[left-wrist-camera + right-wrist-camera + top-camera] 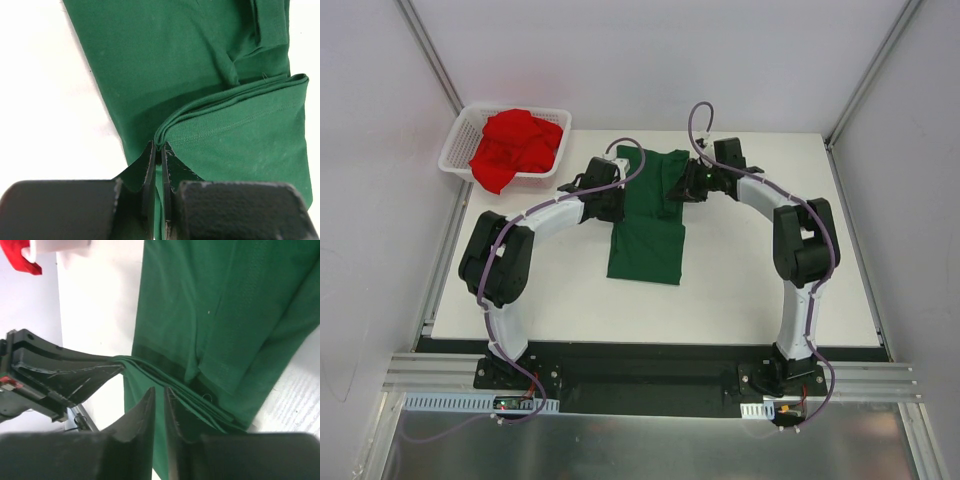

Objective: Fold and stack the t-shirts
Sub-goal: Fold the folded rectangular tshirt in 1/3 of the way

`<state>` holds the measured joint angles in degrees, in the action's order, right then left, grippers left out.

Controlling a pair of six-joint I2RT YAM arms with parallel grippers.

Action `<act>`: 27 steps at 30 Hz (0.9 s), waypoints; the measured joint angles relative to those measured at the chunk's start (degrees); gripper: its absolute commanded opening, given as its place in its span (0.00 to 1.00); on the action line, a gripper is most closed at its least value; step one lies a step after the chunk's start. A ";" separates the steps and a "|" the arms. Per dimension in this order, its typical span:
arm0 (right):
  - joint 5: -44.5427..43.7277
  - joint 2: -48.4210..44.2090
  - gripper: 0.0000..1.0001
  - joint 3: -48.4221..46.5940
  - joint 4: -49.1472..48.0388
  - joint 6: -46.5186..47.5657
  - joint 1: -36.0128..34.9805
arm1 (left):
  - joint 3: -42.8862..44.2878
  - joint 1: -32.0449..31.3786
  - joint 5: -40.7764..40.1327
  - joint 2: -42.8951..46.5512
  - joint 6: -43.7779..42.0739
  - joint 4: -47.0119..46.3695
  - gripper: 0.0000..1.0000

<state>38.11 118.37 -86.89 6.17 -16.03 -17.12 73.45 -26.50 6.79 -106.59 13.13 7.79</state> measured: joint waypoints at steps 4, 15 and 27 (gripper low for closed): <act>0.98 0.13 0.01 -1.07 -0.33 -0.44 0.07 | 0.00 0.07 0.02 -0.04 0.13 -0.02 0.00; 2.25 6.86 0.01 -2.91 -2.16 -2.67 0.83 | 0.00 0.52 0.20 -0.61 0.35 -0.13 0.00; 0.07 8.13 0.01 -3.91 2.95 -3.19 1.57 | 0.00 0.74 0.22 -1.25 0.37 -0.28 0.00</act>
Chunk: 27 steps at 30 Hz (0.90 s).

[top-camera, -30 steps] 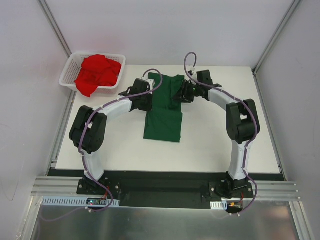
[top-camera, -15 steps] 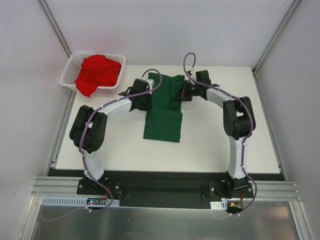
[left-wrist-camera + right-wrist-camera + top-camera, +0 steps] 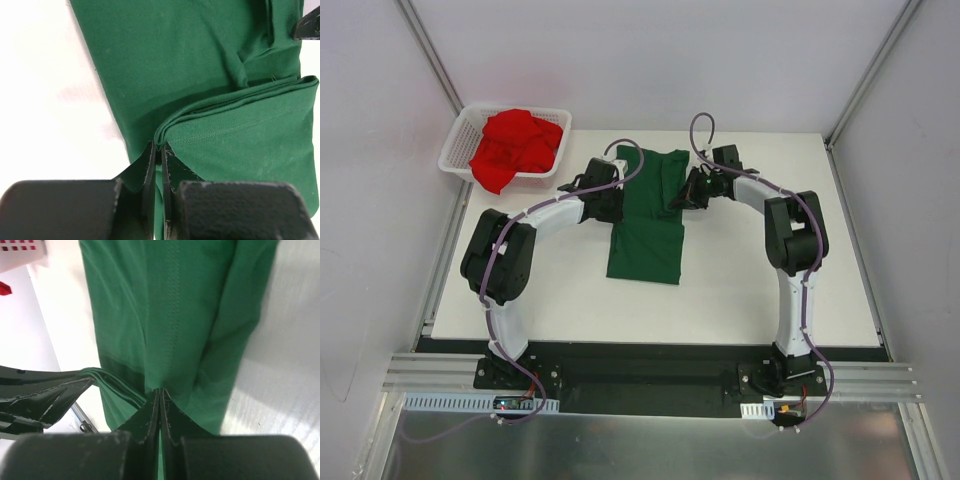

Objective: Fold and stack the t-shirts
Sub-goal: Fold the folded rectangular tshirt in 1/3 of the way

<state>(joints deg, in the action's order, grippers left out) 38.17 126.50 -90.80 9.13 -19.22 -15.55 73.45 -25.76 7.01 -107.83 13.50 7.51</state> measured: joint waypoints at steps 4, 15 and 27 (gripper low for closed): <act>-1.31 0.70 0.01 -2.10 4.04 0.94 0.07 | 0.00 0.00 0.00 0.00 0.02 0.00 0.00; -4.33 3.61 0.01 -5.05 11.06 3.80 0.11 | 0.00 0.00 0.00 0.00 0.02 0.00 0.00; -3.61 4.50 0.01 -6.05 11.72 3.87 0.24 | 0.00 0.02 0.00 0.00 0.02 0.00 0.00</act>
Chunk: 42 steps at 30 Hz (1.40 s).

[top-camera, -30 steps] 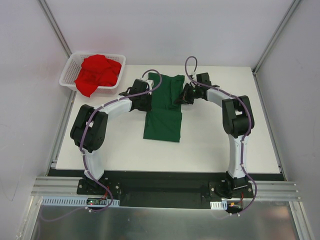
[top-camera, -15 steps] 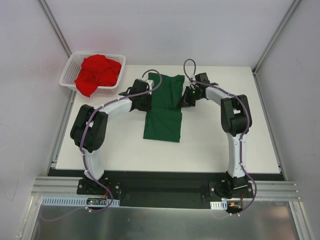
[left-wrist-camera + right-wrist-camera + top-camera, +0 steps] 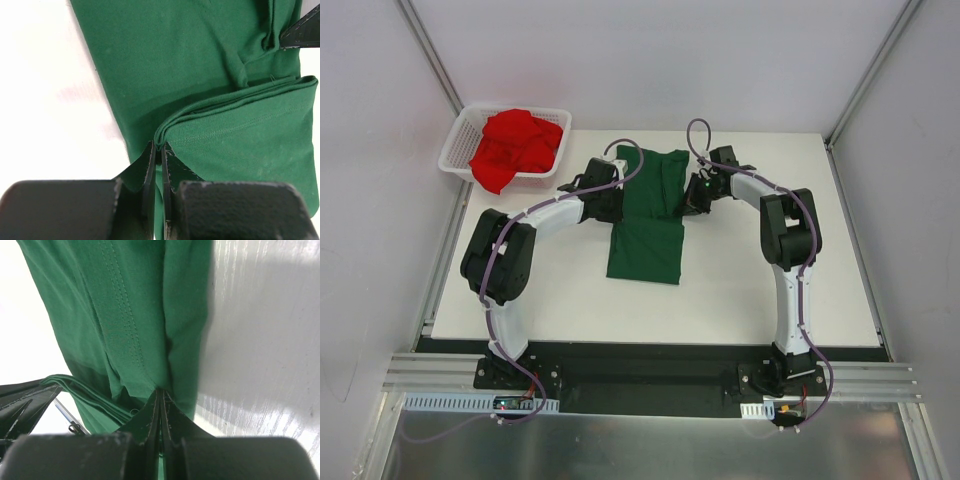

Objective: Fold and stack the t-shirts
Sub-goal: Fold the folded rectangular tshirt in 1/3 of the way

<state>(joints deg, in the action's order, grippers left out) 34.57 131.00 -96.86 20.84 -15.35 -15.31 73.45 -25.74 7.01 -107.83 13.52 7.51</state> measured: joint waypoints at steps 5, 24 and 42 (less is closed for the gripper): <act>0.20 0.02 0.01 0.00 0.02 0.00 0.11 | 0.00 0.72 0.00 0.00 0.00 0.00 0.00; 0.42 0.02 0.01 0.00 0.02 0.00 0.31 | 0.00 2.58 -0.02 -0.09 -0.31 0.00 0.61; 0.13 -2.75 0.09 3.37 -0.46 0.61 0.52 | -4.96 2.60 -0.07 12.66 0.46 0.31 0.99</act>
<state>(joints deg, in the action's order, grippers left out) 34.70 128.25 -93.49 20.38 -14.74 -14.79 68.49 -23.14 6.94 -95.18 13.98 7.81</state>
